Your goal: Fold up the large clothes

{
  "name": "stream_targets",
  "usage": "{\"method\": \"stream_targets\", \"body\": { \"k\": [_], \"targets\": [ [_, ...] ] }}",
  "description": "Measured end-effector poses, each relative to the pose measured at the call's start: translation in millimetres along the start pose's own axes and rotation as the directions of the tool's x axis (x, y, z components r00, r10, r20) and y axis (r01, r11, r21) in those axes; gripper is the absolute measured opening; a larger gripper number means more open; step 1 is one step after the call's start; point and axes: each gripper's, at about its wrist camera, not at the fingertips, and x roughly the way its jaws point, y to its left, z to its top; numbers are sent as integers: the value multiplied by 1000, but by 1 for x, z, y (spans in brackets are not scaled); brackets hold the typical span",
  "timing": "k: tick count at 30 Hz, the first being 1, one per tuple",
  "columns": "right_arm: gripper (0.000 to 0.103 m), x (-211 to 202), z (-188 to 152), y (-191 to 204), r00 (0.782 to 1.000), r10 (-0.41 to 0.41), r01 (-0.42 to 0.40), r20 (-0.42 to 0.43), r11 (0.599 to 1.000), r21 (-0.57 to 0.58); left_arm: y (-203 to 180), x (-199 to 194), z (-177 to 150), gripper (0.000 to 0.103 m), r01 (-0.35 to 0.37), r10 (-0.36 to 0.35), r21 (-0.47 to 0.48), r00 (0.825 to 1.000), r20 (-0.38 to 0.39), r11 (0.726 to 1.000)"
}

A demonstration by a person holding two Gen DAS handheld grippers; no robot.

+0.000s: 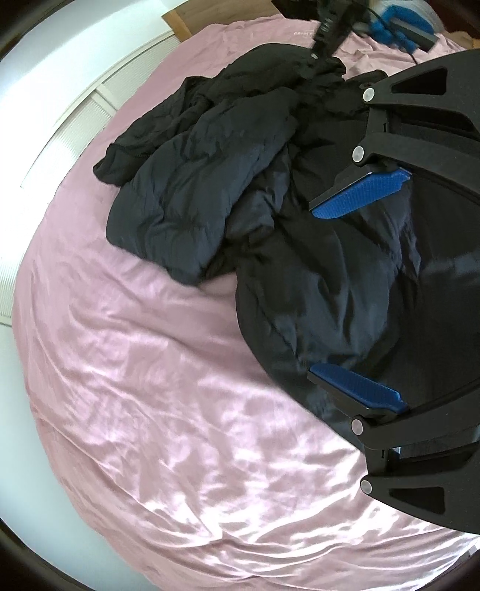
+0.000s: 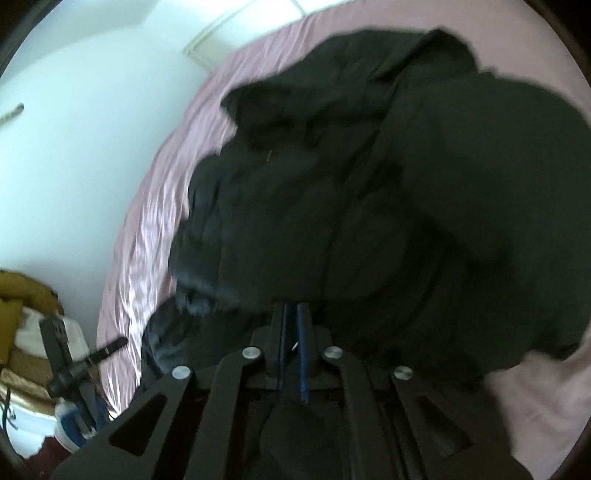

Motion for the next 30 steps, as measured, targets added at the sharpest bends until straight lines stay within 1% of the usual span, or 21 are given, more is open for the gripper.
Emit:
{"method": "stream_targets", "body": {
  "k": [3, 5, 7, 10, 15, 19, 22, 25, 30],
  "targets": [
    [5, 22, -14, 8, 999, 3, -3, -53, 1000, -14, 12, -2, -1, 80, 0, 0, -16, 1000, 1, 1000],
    [5, 21, -23, 7, 998, 5, -6, -56, 1000, -10, 16, -2, -2, 80, -1, 1, -13, 1000, 2, 1000],
    [5, 21, -29, 7, 999, -3, 4, -40, 1000, 4, 17, -2, -1, 80, -1, 1, -5, 1000, -2, 1000],
    [5, 19, -22, 3, 1000, -14, 15, -8, 999, 40, 11, 2, 1, 80, 11, -11, 3, 1000, -1, 1000],
    [7, 6, -15, -9, 996, -73, 69, 45, 994, 84, -17, 15, 9, 80, 53, -52, 50, 999, -17, 997],
    [7, -12, -8, -20, 987, -132, 124, 92, 989, 82, -56, 29, 19, 80, 101, -97, 120, 994, -40, 988],
    [7, -27, -2, -32, 978, -165, 154, 124, 984, 89, -92, 39, 30, 80, 147, -140, 177, 989, -51, 973],
    [7, -41, 5, -44, 969, -196, 184, 151, 979, 92, -137, 51, 42, 80, 183, -174, 251, 983, -60, 950],
    [7, -64, 21, -74, 951, -234, 213, 202, 969, 123, -219, 75, 65, 82, 259, -247, 374, 966, -82, 890]
  ]
}}
